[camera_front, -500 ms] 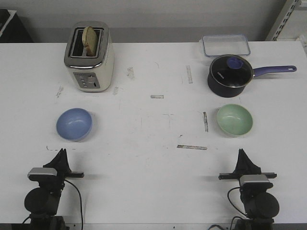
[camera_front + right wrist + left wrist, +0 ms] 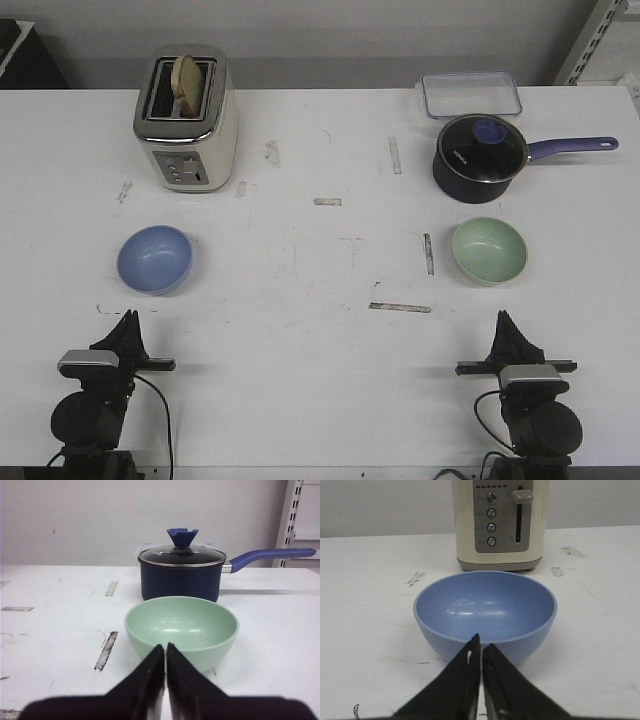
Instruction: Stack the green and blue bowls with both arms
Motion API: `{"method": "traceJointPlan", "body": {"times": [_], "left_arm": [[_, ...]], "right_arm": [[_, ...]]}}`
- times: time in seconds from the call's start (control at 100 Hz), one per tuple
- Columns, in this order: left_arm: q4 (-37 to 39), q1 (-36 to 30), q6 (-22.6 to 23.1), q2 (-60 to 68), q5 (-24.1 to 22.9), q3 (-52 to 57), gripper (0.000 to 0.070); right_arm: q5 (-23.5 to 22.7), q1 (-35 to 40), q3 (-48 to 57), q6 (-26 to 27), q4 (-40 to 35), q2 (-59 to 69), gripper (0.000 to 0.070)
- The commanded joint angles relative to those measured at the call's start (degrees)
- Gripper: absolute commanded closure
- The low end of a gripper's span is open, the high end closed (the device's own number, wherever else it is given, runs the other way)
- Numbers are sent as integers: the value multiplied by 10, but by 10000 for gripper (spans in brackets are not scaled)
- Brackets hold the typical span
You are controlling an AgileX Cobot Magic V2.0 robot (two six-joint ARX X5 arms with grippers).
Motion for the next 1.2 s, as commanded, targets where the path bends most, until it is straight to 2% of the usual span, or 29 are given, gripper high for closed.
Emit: {"method": "traceJointPlan", "body": {"times": [0.0, 0.36, 0.53, 0.59, 0.71, 0.85, 1.06, 1.12, 1.19], "left_arm": [[7, 1, 1, -1, 0, -12, 699], [7, 1, -1, -1, 0, -12, 699], [7, 1, -1, -1, 0, -12, 699], [7, 1, -1, -1, 0, -12, 699], [7, 1, -1, -1, 0, -12, 699], [7, 1, -1, -1, 0, -12, 699], [7, 1, -1, -1, 0, -12, 699], [7, 1, -1, -1, 0, -12, 699], [7, 1, -1, -1, 0, -12, 699]], "right_arm": [[0, 0, -1, 8, 9, -1, 699], [9, 0, -1, 7, 18, -2, 699], [21, 0, 11, 7, 136, -1, 699], [39, 0, 41, 7, 143, 0, 699], [69, 0, 141, 0, 85, 39, 699], [69, 0, 284, -27, 1, 151, 699], [69, -6, 484, -29, -162, 347, 695], [68, -15, 529, -30, -210, 399, 661], [55, -32, 569, -45, -251, 457, 542]]}}
